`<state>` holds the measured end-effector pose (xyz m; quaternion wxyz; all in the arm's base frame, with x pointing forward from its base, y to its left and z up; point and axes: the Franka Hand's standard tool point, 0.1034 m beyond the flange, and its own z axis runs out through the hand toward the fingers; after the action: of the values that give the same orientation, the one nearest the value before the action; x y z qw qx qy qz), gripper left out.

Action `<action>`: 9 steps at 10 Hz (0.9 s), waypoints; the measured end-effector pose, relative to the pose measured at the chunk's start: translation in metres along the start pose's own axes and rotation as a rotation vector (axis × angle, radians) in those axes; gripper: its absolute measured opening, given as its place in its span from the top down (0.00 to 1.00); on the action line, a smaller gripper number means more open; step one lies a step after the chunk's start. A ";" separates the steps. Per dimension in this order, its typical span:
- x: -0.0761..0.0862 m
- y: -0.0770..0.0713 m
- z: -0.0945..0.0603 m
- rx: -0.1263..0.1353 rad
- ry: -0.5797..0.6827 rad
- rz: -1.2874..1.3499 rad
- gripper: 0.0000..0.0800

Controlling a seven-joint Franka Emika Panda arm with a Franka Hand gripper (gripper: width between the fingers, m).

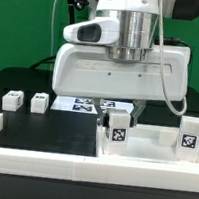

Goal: Assemble square table

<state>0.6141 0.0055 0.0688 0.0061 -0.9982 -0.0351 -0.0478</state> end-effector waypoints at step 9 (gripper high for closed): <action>0.000 -0.004 0.000 0.002 0.012 0.808 0.64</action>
Offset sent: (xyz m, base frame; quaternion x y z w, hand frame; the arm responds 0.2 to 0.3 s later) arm -0.0080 0.0027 -0.0031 -0.0103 -0.0070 0.2073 0.9782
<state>0.6143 0.0099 0.0684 0.0258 -0.9313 0.3603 -0.0472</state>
